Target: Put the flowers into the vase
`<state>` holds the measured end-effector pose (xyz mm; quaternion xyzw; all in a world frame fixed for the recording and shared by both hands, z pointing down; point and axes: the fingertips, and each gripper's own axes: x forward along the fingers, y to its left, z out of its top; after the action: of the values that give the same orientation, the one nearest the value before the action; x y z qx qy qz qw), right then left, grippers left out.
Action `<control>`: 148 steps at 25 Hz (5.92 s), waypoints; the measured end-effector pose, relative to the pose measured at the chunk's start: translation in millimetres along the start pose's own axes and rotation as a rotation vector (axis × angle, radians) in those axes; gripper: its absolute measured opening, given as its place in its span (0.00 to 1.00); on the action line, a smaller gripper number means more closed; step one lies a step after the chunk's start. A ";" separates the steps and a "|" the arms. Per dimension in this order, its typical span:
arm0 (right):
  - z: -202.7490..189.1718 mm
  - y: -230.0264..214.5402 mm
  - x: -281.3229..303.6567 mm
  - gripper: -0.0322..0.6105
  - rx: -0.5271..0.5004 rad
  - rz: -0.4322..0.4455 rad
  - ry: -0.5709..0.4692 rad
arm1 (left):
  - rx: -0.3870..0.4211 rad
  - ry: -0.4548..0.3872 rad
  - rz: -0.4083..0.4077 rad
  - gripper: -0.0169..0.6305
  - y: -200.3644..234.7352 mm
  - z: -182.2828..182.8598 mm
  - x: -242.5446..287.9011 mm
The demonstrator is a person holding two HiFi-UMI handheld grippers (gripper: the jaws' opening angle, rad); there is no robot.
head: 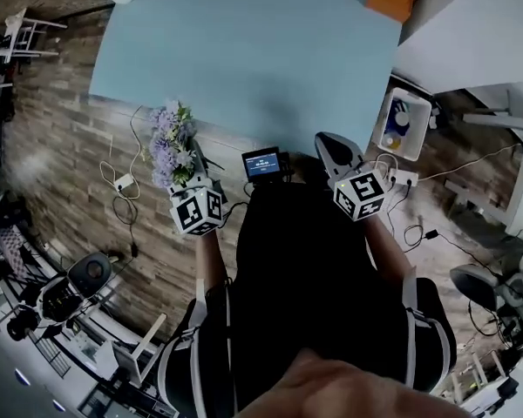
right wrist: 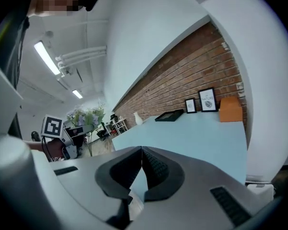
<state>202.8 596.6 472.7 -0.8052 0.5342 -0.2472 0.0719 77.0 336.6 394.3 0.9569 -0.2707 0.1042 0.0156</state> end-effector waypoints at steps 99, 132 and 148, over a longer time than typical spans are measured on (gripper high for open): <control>94.4 568.1 841.7 0.08 0.024 0.235 0.054 | -0.172 -0.150 0.062 0.34 846.9 107.2 306.9; 165.7 410.2 860.2 0.08 0.304 -0.690 -0.179 | -0.246 -0.052 -0.907 0.34 677.7 155.9 641.7; 152.3 353.3 843.9 0.08 0.371 -0.616 -0.212 | -0.174 -0.192 -0.913 0.34 595.2 229.3 668.0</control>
<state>242.9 -330.0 477.4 -0.9225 0.2027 -0.2650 0.1939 366.0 -534.9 293.1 0.9785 0.1694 -0.0255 0.1149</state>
